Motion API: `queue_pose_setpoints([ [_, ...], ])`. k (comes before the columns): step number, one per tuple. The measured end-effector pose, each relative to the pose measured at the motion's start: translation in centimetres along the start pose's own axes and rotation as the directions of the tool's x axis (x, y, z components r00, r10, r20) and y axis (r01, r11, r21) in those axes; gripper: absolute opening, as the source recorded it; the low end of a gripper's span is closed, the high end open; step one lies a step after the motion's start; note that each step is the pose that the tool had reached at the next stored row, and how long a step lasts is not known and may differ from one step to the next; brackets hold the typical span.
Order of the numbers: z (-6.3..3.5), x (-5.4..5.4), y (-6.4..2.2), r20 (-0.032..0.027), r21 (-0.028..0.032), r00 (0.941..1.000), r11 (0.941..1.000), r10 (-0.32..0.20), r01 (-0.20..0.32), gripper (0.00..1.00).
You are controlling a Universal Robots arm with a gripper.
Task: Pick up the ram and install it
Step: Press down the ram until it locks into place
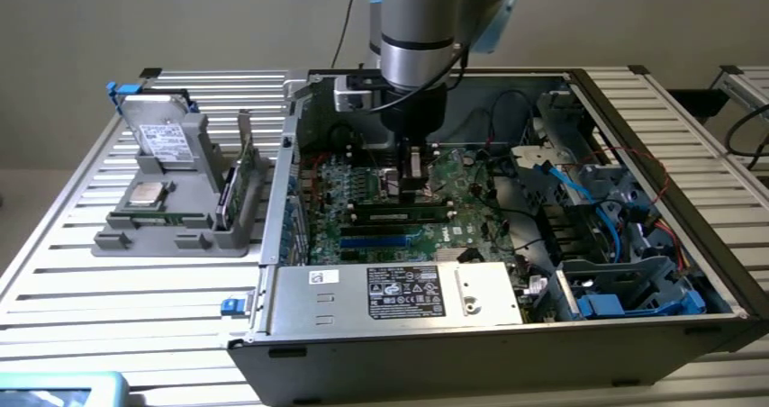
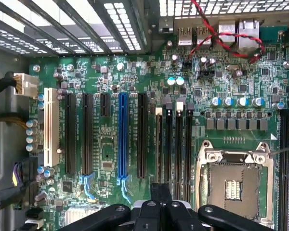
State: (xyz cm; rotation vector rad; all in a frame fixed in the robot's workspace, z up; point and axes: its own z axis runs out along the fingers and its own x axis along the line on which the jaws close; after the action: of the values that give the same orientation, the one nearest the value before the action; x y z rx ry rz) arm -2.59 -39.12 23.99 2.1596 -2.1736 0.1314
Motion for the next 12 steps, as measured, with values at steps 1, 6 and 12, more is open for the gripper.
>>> queue_pose_setpoints([
  [1, 0.00, 0.00, -0.24, 0.0000, 0.0000, 1.0000, 1.0000, 0.000, 0.000, 0.11],
  [6, 0.00, 0.00, -0.95, 0.0002, -0.0010, 1.0000, 1.0000, 0.000, 0.000, 0.11],
  [12, 0.00, 0.02, -0.99, 0.0045, -0.0010, 1.0000, 1.0000, 0.000, 0.000, 0.11],
])
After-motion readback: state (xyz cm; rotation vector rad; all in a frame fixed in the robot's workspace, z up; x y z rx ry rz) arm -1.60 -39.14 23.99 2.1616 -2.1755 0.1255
